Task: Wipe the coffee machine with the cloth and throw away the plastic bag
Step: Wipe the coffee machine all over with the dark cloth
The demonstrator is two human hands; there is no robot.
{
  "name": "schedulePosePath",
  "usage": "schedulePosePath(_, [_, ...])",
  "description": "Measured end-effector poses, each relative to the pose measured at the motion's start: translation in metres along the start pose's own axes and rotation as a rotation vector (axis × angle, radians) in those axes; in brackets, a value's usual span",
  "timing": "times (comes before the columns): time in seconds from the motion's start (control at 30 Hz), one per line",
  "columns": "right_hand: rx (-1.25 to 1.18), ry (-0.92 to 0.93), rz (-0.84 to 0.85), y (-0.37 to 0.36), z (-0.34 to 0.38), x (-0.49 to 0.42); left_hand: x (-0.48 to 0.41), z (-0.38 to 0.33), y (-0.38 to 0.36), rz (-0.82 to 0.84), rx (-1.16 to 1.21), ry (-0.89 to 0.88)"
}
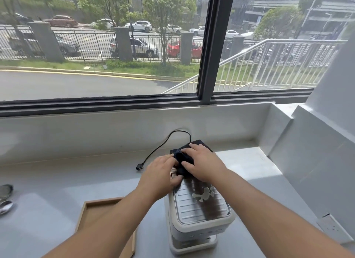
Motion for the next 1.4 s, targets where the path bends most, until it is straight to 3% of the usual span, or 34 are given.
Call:
schedulePosePath(0.5, [0.142,0.013,-0.012,-0.032,-0.002,-0.009,0.005,0.007,-0.02,-0.004,0.069,0.149])
schedulePosePath(1.4, [0.058,0.02,0.032,-0.031,0.0,0.039,0.006,0.008,-0.01,0.031,0.003,0.112])
Point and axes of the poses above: each hand's wrist, its own x-axis away from the middle knuckle, its own y-axis out of the back of the hand, z = x × y, the point moved 1 cm from there along -x, towards the middle knuckle, and after that the axes turned 9 degrees about -y, right-handed, at the moved point
